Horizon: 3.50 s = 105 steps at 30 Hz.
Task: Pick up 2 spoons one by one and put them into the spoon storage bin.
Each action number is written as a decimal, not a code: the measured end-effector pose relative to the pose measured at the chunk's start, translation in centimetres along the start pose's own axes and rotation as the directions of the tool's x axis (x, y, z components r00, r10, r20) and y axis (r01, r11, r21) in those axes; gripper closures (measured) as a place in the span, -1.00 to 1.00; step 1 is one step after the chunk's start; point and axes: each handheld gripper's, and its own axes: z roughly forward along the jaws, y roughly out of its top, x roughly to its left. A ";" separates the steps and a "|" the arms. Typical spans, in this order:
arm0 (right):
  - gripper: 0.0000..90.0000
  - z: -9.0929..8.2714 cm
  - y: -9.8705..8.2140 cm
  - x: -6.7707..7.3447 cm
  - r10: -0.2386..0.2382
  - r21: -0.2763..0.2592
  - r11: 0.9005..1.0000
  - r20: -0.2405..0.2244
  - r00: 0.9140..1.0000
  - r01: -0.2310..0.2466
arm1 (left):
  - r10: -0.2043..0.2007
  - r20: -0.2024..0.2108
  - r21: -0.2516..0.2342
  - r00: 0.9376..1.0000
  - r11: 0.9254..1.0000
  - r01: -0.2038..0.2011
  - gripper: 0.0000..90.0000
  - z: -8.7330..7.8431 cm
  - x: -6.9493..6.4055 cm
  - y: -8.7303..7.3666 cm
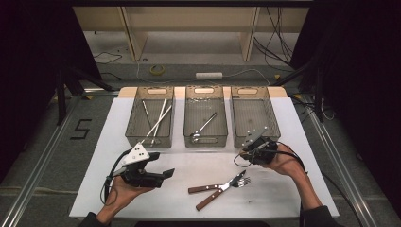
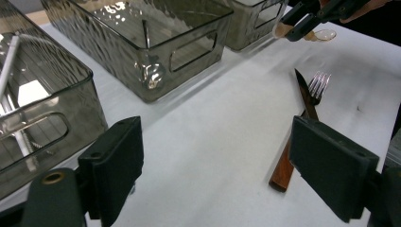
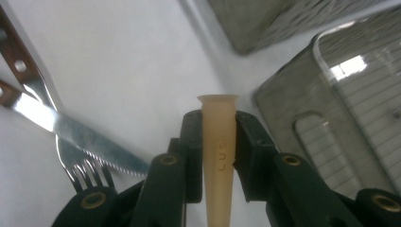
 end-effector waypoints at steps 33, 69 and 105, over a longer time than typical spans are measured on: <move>0.66 -2.9 8.1 -2.7 0.246 -0.354 0.902 -0.049 0.968 -0.247 | -0.033 -0.040 -0.121 0.999 0.992 0.027 -0.61 -1.1 0.6 0.0; 0.66 1.0 14.8 -5.4 0.358 -0.408 0.853 0.003 0.934 -0.326 | -0.032 -0.038 -0.132 0.999 0.991 0.026 -0.62 -1.3 0.6 0.0; 0.65 7.4 14.9 -5.3 0.426 -0.314 0.863 0.034 0.904 -0.395 | -0.025 -0.044 -0.134 0.999 0.991 0.018 -0.62 -1.3 0.7 0.0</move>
